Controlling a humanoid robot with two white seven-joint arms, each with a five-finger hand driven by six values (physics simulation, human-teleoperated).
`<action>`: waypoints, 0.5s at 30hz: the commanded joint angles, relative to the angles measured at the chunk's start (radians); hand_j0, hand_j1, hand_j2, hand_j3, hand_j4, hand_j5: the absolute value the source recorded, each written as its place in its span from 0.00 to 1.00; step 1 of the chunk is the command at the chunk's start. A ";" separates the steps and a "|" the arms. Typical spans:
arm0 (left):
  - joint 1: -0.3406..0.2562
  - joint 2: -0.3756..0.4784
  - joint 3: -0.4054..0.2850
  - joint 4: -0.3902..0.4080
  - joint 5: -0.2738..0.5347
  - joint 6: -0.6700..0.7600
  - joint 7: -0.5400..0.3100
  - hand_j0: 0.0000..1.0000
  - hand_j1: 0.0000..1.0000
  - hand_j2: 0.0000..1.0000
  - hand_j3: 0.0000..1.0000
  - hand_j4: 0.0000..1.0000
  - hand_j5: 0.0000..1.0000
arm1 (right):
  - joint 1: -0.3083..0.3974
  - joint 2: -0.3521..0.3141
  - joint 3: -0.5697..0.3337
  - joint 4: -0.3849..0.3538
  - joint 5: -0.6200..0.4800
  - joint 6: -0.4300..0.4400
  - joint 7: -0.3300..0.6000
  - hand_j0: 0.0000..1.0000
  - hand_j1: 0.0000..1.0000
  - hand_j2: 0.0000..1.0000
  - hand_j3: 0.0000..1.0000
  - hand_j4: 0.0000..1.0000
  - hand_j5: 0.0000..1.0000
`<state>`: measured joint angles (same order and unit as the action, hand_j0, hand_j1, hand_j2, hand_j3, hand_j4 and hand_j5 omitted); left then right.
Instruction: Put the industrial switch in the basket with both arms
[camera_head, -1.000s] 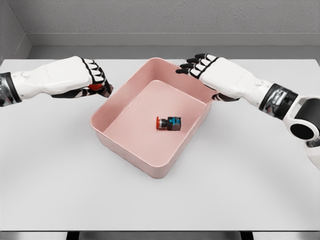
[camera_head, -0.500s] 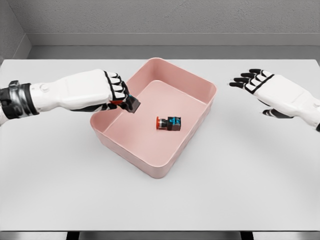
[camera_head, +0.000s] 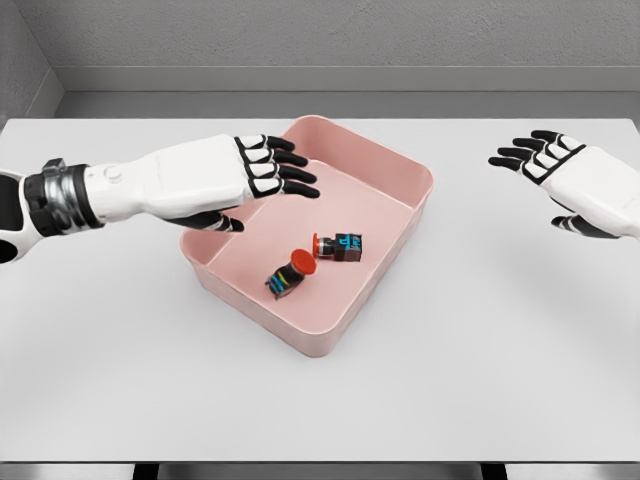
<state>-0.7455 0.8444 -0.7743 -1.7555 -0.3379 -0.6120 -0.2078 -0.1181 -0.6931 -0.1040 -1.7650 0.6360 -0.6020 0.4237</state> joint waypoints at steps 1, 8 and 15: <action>0.003 0.002 0.012 -0.002 0.007 0.001 0.001 1.00 1.00 1.00 1.00 1.00 1.00 | -0.002 -0.002 -0.003 -0.001 -0.006 0.001 0.000 1.00 1.00 1.00 1.00 1.00 1.00; 0.069 0.119 0.078 0.111 0.103 0.001 0.001 1.00 1.00 1.00 1.00 1.00 1.00 | -0.005 -0.002 0.000 -0.001 -0.006 0.001 0.000 1.00 1.00 1.00 1.00 1.00 1.00; 0.236 0.125 0.267 0.208 0.096 0.001 -0.010 1.00 1.00 1.00 1.00 1.00 1.00 | -0.005 0.000 0.001 -0.001 -0.006 0.001 0.003 1.00 1.00 1.00 1.00 1.00 1.00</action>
<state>-0.5093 0.9647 -0.5498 -1.5756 -0.2499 -0.6121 -0.2158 -0.1227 -0.6929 -0.1033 -1.7654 0.6357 -0.6037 0.4246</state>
